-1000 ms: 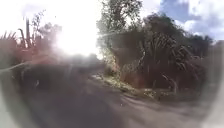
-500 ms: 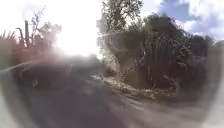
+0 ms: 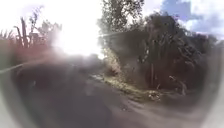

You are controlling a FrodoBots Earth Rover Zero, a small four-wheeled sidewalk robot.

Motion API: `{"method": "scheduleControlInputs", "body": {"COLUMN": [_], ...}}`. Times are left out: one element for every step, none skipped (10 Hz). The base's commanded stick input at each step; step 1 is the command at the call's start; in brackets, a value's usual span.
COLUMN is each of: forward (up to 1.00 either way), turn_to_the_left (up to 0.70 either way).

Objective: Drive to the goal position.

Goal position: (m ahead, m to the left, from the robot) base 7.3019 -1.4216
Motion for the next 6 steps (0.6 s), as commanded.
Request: {"method": "scheduleControlInputs", "body": {"forward": [0.50, 0.50, 0.50, 0.50, 0.50, 0.50], "turn_to_the_left": [0.00, 0.00, 0.00, 0.00, 0.00, 0.00]}}
